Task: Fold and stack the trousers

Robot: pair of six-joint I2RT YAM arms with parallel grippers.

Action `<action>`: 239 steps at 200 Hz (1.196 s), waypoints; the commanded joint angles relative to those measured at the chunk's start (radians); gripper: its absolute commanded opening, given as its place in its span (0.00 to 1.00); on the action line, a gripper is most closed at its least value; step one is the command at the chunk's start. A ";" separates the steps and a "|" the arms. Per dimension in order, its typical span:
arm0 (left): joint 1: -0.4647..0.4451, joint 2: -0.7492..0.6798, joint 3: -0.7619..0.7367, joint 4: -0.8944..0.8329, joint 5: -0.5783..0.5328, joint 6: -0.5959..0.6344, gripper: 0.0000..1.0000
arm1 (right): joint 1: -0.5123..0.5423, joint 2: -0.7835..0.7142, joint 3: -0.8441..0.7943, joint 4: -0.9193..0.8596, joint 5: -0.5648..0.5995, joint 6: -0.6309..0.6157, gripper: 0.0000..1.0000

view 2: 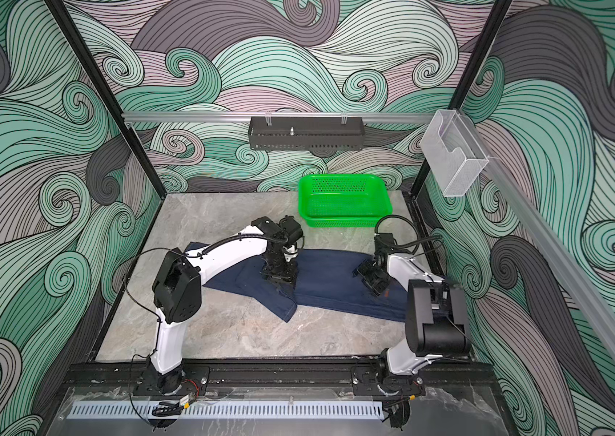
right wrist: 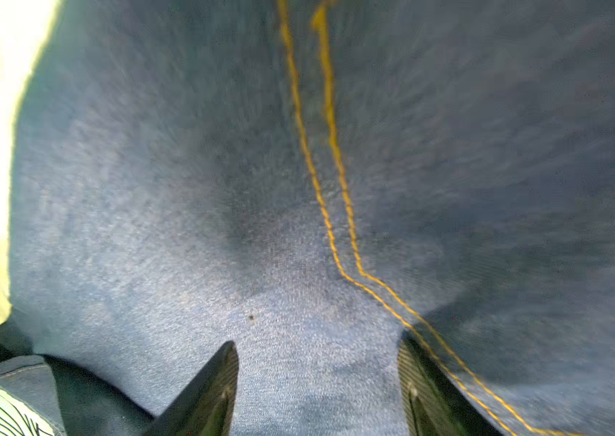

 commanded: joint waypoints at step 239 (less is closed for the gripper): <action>-0.159 0.224 -0.017 0.042 -0.175 -0.079 0.59 | -0.093 -0.054 -0.031 -0.039 -0.022 -0.059 0.68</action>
